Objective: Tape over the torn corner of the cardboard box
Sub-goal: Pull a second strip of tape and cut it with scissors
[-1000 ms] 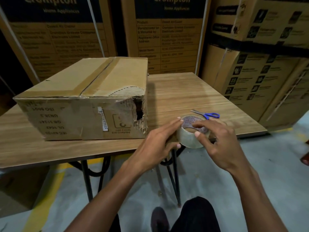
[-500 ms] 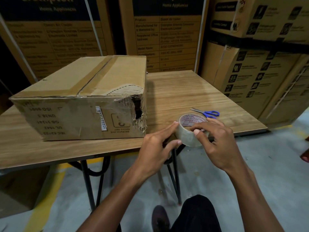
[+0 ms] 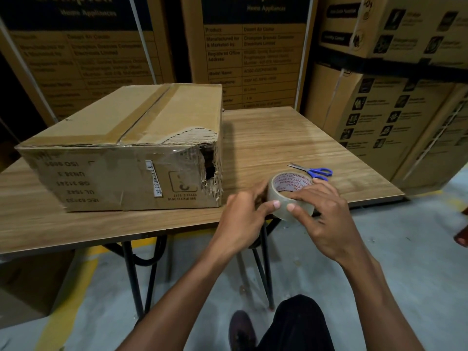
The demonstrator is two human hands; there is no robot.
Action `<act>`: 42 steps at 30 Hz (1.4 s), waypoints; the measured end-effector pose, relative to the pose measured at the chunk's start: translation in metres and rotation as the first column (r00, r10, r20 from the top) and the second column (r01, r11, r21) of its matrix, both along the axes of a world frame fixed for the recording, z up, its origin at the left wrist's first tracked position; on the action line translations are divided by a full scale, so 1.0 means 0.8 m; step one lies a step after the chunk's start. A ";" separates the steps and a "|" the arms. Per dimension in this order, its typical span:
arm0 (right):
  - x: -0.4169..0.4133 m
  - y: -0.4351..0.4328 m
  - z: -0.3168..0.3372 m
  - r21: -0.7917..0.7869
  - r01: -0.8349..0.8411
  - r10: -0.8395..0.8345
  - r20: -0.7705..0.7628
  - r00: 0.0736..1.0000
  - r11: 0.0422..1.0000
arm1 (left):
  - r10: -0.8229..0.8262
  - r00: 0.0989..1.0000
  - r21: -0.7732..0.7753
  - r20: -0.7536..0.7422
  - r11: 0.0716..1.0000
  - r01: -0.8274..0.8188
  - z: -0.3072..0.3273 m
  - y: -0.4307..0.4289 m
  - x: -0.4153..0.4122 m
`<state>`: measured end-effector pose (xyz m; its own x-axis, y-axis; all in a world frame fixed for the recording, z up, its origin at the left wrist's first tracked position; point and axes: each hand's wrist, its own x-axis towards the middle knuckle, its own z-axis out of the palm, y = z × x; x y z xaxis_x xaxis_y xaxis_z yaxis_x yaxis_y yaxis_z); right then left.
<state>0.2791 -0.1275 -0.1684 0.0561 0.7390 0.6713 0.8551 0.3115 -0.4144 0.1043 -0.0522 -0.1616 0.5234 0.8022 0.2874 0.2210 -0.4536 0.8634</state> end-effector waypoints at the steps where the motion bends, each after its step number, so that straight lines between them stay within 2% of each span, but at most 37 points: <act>1: 0.002 0.001 -0.002 0.010 0.012 -0.012 0.010 1.000 1.000 | 0.019 0.999 -0.035 0.036 0.999 -0.018 0.000 -0.001 0.002; 6: 0.003 0.006 -0.010 0.084 0.054 -0.058 0.045 0.997 0.995 | 0.124 0.982 -0.112 0.144 0.988 -0.109 -0.001 -0.011 0.006; 11: -0.005 0.011 -0.020 0.202 0.069 -0.062 -0.040 0.997 0.977 | 0.213 0.958 -0.094 0.193 0.976 -0.198 0.000 -0.021 0.007; 16: -0.022 0.017 -0.028 0.275 0.103 -0.051 -0.188 0.981 0.956 | 0.296 0.936 0.046 0.192 0.950 -0.310 0.001 -0.030 0.005; 22: -0.026 0.020 -0.033 0.281 0.059 0.011 -0.239 0.971 0.958 | 0.276 0.937 0.203 0.212 0.926 -0.319 0.016 -0.020 -0.011; 28: -0.023 0.019 -0.030 0.292 0.016 0.055 -0.233 0.971 0.956 | 0.234 0.964 0.492 0.130 0.829 -0.267 0.026 0.007 -0.022; 33: -0.016 0.020 -0.029 0.299 -0.007 0.080 -0.233 0.969 0.954 | 0.153 0.977 0.692 0.148 0.690 -0.213 0.019 0.018 -0.027; 36: -0.015 0.020 -0.027 0.316 -0.034 0.115 -0.244 0.963 0.948 | 0.166 0.975 0.728 0.150 0.648 -0.223 0.015 0.018 -0.025; 42: -0.015 0.021 -0.022 0.328 -0.063 0.149 -0.243 0.958 0.943 | 0.178 0.973 0.700 0.147 0.676 -0.230 0.015 0.020 -0.019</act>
